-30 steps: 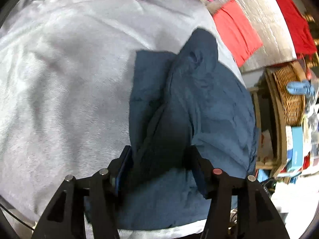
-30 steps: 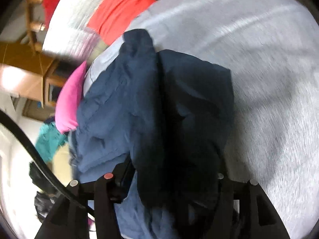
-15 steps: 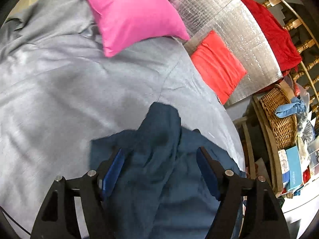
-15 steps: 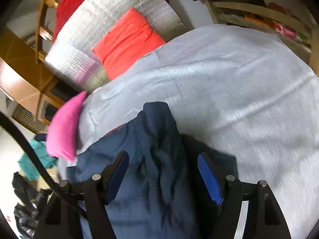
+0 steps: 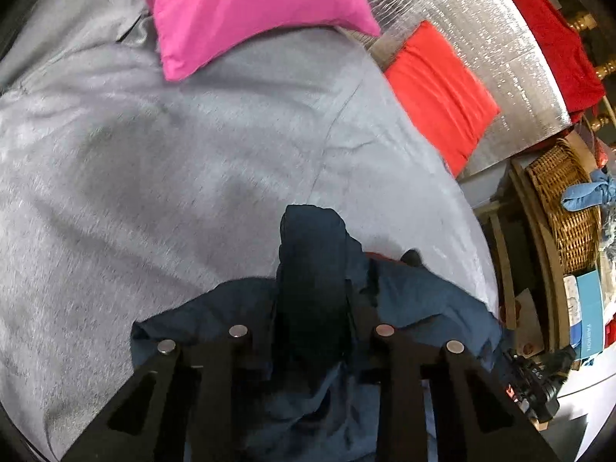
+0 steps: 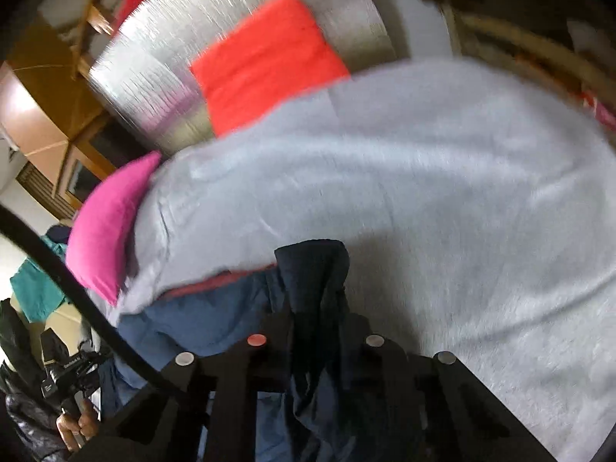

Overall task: Fold large clothes
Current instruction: 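Grasp the folded navy jacket's edge with both tools and lift it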

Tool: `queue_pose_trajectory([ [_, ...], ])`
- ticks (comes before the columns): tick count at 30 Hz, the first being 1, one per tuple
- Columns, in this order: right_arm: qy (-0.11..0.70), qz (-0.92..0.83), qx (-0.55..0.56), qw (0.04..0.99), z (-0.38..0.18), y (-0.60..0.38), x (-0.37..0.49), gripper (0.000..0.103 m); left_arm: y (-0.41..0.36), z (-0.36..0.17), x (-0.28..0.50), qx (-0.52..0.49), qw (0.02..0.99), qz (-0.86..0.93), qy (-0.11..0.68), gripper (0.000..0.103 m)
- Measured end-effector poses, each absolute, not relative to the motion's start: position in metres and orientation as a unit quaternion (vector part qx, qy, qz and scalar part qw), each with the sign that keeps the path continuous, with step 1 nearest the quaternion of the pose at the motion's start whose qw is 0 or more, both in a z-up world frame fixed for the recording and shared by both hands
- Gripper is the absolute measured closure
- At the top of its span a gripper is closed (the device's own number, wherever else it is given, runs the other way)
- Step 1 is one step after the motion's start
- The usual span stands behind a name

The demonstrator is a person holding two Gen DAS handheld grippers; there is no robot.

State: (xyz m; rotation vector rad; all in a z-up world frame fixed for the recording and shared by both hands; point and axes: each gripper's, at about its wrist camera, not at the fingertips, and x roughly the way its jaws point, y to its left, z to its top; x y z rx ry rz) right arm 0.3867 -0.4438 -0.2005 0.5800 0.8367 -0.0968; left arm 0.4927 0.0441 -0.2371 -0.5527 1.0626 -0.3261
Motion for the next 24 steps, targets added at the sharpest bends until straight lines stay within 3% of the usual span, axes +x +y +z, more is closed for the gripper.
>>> queue_pose_trajectory([
  [4,0.396,-0.084,0.26,0.877,-0.206,-0.444,0.387,0.085,0.036,-0.232,0.495,-0.235,0.838,-0.141,0.473,0.072],
  [8,0.444,-0.095,0.271,0.849,-0.245,-0.445,0.397,0.078,0.031,-0.254,0.501,-0.226,0.823,-0.106,0.511,0.062],
  [10,0.429,-0.109,0.264,0.857,-0.232,-0.445,0.39,0.066,0.032,-0.244,0.496,-0.218,0.826,-0.093,0.511,0.056],
  [12,0.414,-0.126,0.268,0.86,-0.216,-0.446,0.378,0.039,0.036,-0.23,0.487,-0.213,0.834,-0.083,0.502,0.048],
  [13,0.402,-0.13,0.275,0.863,-0.209,-0.446,0.37,0.038,0.039,-0.221,0.48,-0.212,0.842,-0.078,0.489,0.046],
  [19,0.337,-0.083,0.231,0.909,-0.156,-0.405,0.342,0.039,0.03,-0.172,0.432,-0.173,0.891,-0.085,0.411,0.031],
  [21,0.339,-0.035,0.217,0.915,-0.148,-0.377,0.348,0.052,0.012,-0.169,0.423,-0.144,0.893,-0.118,0.411,0.03],
  [24,0.36,0.0,0.188,0.914,-0.15,-0.338,0.364,0.061,-0.015,-0.178,0.423,-0.096,0.892,-0.129,0.424,0.03],
])
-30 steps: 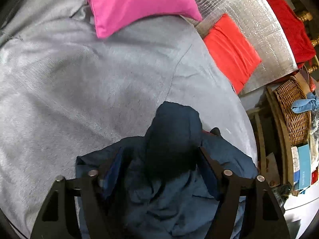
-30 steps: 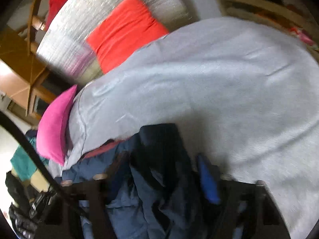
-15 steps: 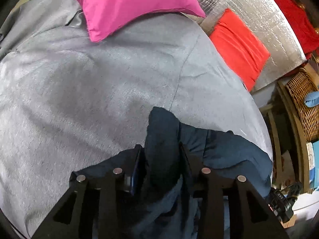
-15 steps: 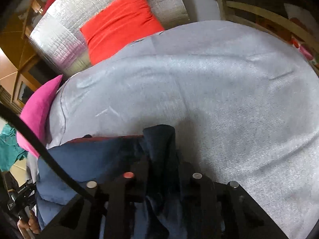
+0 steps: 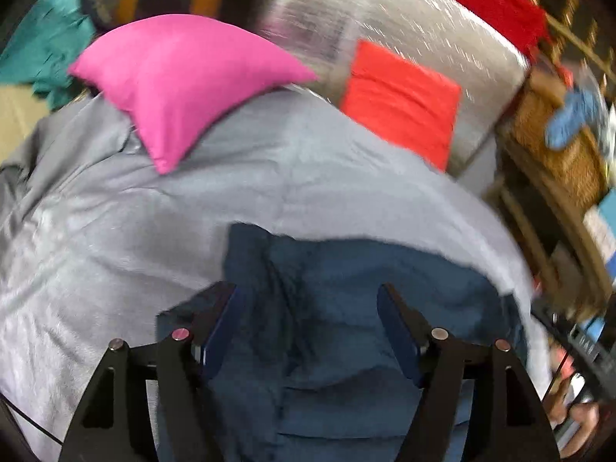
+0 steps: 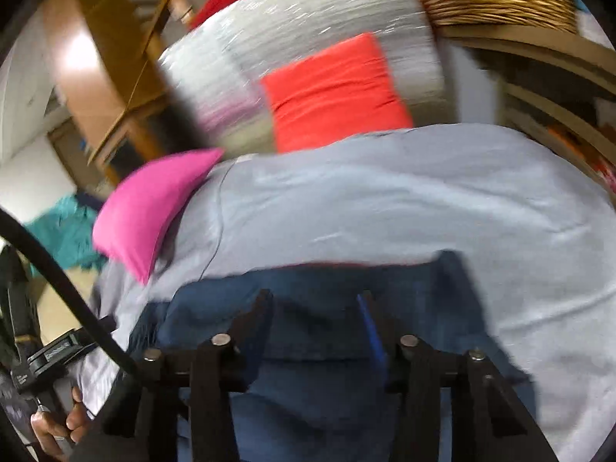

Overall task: Fold large clothes
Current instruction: 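Grasp the folded navy jacket's edge with both tools and lift it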

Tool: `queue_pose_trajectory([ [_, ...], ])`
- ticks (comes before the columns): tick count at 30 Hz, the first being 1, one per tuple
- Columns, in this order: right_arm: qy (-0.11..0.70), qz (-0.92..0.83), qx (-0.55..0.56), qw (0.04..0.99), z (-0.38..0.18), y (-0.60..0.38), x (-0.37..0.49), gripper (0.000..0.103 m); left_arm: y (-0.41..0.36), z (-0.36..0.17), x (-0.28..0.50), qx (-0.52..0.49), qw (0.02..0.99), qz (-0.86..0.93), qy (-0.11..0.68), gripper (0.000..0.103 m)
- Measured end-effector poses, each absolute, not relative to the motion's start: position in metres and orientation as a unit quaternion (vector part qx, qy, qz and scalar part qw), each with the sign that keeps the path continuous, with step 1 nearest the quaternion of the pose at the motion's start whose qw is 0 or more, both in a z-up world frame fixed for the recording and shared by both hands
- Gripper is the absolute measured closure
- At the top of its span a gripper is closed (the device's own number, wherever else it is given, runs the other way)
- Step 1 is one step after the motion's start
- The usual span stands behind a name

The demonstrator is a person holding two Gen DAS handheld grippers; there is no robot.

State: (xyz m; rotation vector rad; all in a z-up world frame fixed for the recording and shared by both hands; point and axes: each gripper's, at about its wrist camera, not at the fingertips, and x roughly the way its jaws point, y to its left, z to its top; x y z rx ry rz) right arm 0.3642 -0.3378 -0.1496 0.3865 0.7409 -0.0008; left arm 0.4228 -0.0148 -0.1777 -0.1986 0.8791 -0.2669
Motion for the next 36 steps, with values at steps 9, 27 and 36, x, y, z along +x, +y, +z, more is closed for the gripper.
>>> queue_pose_trajectory([
  [9,0.426,0.007,0.192,0.884,-0.192,-0.308,0.426,0.064,-0.052,-0.219,0.465,-0.104,0.859,-0.129,0.485,0.03],
  [27,0.429,-0.061,0.181,0.883,-0.175,-0.364,0.36,0.063,-0.039,-0.201,0.431,-0.026,0.867,-0.083,0.491,0.025],
  [36,0.452,-0.043,0.214,0.865,-0.187,-0.372,0.332,0.061,-0.04,-0.203,0.378,0.058,0.878,-0.083,0.469,0.025],
])
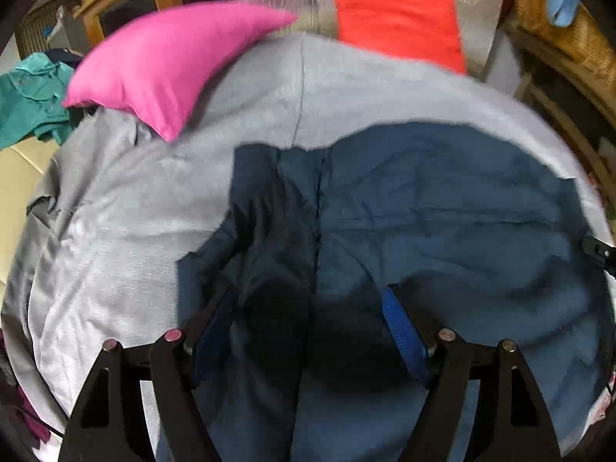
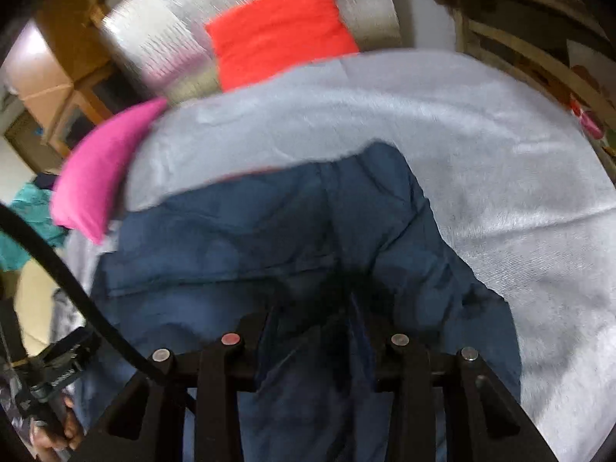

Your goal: Fold large clothes

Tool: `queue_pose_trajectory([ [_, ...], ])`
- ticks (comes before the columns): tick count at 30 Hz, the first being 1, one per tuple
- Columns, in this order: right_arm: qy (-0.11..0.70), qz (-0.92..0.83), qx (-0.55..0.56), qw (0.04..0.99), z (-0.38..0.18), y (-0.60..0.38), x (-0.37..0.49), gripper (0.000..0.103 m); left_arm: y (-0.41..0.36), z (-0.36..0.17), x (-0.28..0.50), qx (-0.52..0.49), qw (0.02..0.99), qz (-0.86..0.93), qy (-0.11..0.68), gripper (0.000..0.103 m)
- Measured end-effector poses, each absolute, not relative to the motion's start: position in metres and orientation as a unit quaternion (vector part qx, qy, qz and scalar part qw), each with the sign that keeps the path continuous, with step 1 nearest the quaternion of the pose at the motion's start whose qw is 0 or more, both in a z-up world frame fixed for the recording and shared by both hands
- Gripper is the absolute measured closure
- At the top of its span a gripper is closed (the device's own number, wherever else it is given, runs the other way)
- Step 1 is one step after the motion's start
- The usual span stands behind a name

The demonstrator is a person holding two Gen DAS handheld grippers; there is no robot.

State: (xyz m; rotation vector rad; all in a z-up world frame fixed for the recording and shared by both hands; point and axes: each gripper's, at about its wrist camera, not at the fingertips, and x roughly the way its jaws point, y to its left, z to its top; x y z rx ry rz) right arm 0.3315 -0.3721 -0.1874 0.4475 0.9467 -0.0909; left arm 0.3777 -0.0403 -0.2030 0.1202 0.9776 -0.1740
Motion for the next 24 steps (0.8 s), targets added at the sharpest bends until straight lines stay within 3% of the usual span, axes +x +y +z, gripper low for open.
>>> queue_pose_trajectory([
  [4,0.429,-0.012,0.223,0.875,-0.169,-0.366,0.294,0.058,-0.016,-0.188,0.343,0.038,0.893,-0.086,0.441,0.025],
  [10,0.404,0.054,0.231,0.883,-0.16,-0.347,0.221,0.044,0.025,-0.192,0.284,0.018,0.905,-0.071,0.418,0.025],
  [15,0.387,0.11,0.324,0.856,-0.177,-0.348,0.167,0.026,0.061,-0.208,0.247,-0.076,0.888,-0.079,0.446,0.025],
  [24,0.416,0.068,0.49,0.763,-0.251,-0.372,0.147,0.025,0.093,-0.242,0.245,-0.257,0.831,-0.086,0.486,0.023],
])
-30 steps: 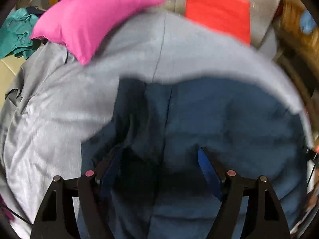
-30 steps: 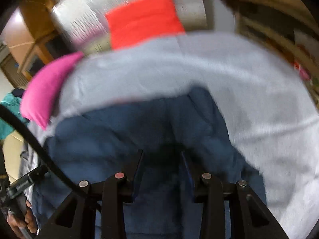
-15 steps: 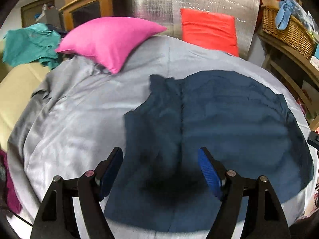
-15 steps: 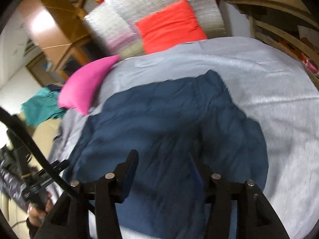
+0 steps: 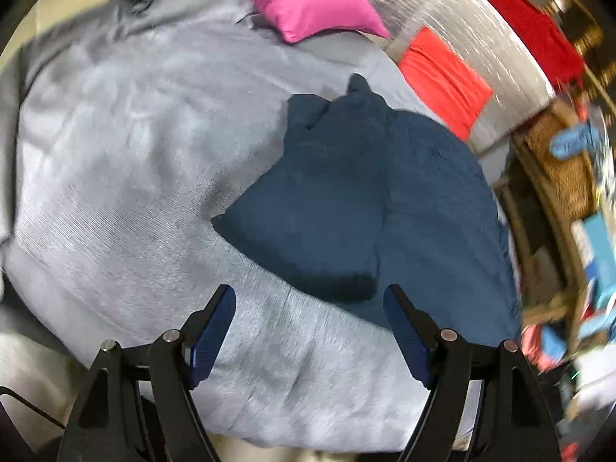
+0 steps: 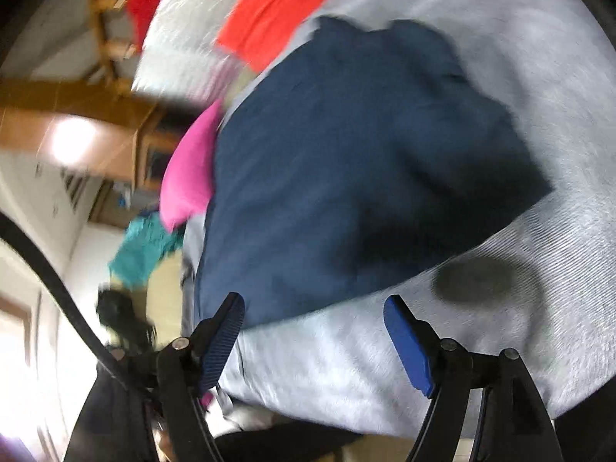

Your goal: Fold large clothes

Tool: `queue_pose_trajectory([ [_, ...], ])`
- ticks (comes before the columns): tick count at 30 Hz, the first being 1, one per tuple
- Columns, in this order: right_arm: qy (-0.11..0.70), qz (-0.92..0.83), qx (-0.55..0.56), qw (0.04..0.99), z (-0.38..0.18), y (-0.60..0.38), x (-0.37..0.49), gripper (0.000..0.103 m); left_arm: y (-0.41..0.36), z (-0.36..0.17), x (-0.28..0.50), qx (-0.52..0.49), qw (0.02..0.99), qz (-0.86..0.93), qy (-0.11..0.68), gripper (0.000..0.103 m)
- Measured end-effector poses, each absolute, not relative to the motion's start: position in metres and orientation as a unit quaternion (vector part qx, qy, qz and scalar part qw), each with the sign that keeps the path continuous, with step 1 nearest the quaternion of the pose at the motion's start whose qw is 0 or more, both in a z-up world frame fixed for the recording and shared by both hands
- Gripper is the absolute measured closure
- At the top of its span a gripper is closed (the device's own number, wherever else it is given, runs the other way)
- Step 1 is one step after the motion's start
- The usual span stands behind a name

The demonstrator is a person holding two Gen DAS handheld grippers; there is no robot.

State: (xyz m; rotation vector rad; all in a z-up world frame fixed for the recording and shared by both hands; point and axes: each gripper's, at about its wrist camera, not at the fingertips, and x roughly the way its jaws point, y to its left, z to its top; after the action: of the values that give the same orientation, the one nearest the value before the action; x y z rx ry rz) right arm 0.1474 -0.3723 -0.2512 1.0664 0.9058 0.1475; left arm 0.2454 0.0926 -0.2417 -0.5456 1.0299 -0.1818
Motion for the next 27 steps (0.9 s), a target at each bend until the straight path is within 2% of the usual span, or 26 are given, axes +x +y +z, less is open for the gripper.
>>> queue_pose_trajectory([
  [5,0.383,0.009,0.56,0.735,-0.278,-0.393,0.155,0.025,0.099,-0.265,0.271,-0.35,0.794,-0.082,0.491,0.021],
  [8,0.364,0.008,0.55,0.751,-0.275,-0.389,0.166,0.026,0.1,-0.274,0.279,-0.392,0.779,-0.092,0.482,0.022],
  [9,0.364,0.001,0.53,0.766,-0.271,-0.385,0.17,0.037,0.099,-0.272,0.28,-0.388,0.784,-0.092,0.476,0.022],
  [11,0.361,-0.013,0.489,0.793,-0.261,-0.38,0.178,0.048,0.094,-0.264,0.284,-0.37,0.802,-0.091,0.46,0.039],
  [12,0.356,-0.018,0.468,0.808,-0.252,-0.377,0.183,0.056,0.091,-0.258,0.286,-0.355,0.814,-0.092,0.45,0.042],
  [14,0.344,-0.022,0.416,0.841,-0.231,-0.371,0.193,0.063,0.084,-0.249,0.29,-0.329,0.829,-0.099,0.441,0.05],
  [15,0.334,-0.023,0.38,0.862,-0.216,-0.367,0.199,0.064,0.082,-0.247,0.291,-0.323,0.833,-0.101,0.438,0.051],
  [18,0.328,-0.029,0.365,0.871,-0.21,-0.368,0.211,0.064,0.075,-0.253,0.299,-0.298,0.838,-0.095,0.447,0.047],
  [19,0.352,-0.039,0.379,0.855,-0.221,-0.372,0.217,0.064,0.073,-0.26,0.301,-0.291,0.832,-0.087,0.464,0.041],
  [21,0.382,-0.049,0.44,0.811,-0.249,-0.378,0.214,0.055,0.079,-0.266,0.297,-0.308,0.822,-0.081,0.471,0.038],
  [23,0.379,-0.036,0.486,0.787,-0.255,-0.383,0.207,0.051,0.083,-0.264,0.294,-0.318,0.817,-0.08,0.475,0.033],
  [27,0.368,0.019,0.519,0.771,-0.249,-0.375,0.191,0.027,0.092,-0.265,0.278,-0.358,0.792,-0.076,0.489,0.027],
])
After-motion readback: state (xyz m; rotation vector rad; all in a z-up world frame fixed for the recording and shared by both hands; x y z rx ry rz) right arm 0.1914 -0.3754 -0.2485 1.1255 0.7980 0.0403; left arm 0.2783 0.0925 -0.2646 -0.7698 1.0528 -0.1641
